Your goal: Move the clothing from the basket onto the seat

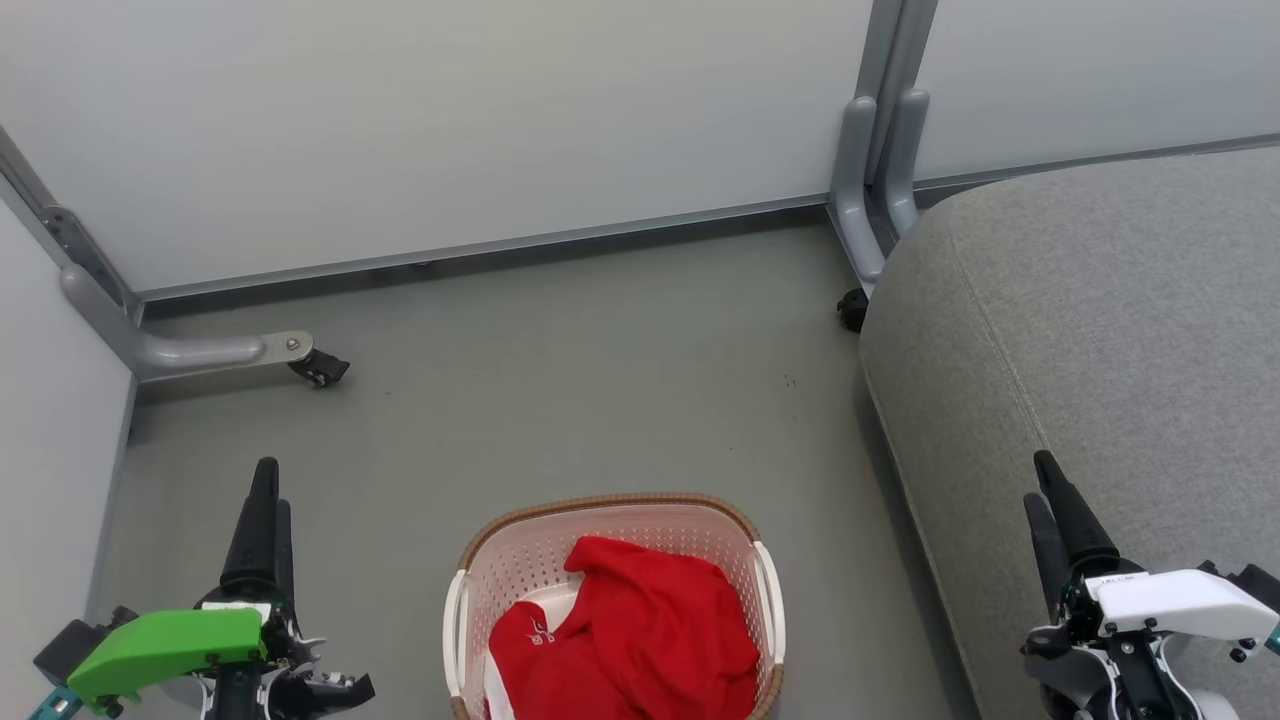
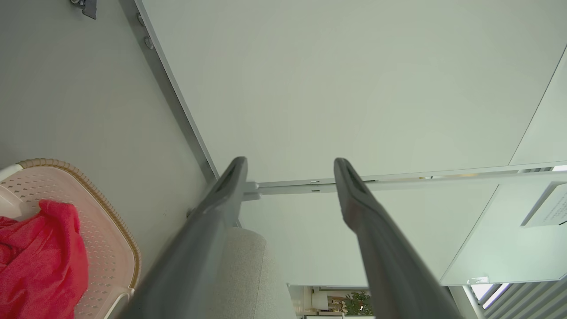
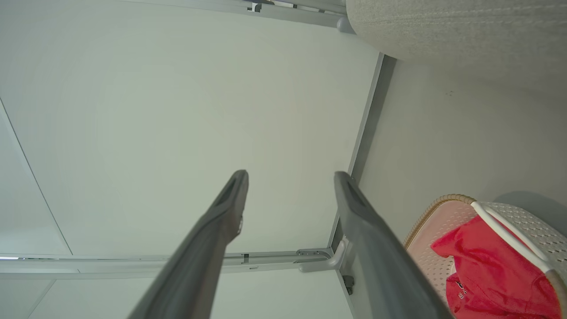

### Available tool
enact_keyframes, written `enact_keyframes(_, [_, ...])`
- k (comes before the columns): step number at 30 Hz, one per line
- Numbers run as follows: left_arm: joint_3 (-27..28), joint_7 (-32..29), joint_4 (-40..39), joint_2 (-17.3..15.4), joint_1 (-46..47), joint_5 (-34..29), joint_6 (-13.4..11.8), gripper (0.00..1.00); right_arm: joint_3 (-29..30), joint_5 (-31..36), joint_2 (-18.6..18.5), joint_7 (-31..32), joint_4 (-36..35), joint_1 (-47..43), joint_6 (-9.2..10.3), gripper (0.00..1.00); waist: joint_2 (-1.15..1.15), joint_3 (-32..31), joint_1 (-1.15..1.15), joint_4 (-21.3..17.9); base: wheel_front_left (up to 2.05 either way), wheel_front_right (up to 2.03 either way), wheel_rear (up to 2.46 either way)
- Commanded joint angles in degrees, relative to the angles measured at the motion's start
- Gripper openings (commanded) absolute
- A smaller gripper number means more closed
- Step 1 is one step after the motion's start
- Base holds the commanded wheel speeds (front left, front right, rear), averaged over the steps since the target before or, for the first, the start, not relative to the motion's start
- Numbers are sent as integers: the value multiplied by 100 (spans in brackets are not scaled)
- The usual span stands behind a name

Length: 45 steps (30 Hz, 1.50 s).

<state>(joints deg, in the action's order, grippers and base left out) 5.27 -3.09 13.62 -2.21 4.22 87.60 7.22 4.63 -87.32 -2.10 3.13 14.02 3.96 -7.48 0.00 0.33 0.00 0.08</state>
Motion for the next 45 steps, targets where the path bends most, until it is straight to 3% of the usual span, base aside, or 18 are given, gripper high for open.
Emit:
enact_keyframes(1, [-6,73,-143,-29,59,-219,8,100,-41,214,-38,-72,-161,71,-1,100,0,2,0,2,0,0,0])
enact_keyframes(22, [-352,560,-613,-45,73,-2467,-320,100,-369,2487,-55,-560,-608,26,-1,100,0,28,0,22,0,0,0])
enact_keyframes(45, [-918,985,-563,-59,15,-4920,-734,100,-788,4764,-67,-988,-540,-42,-2,100,0,24,0,56,0,0,0])
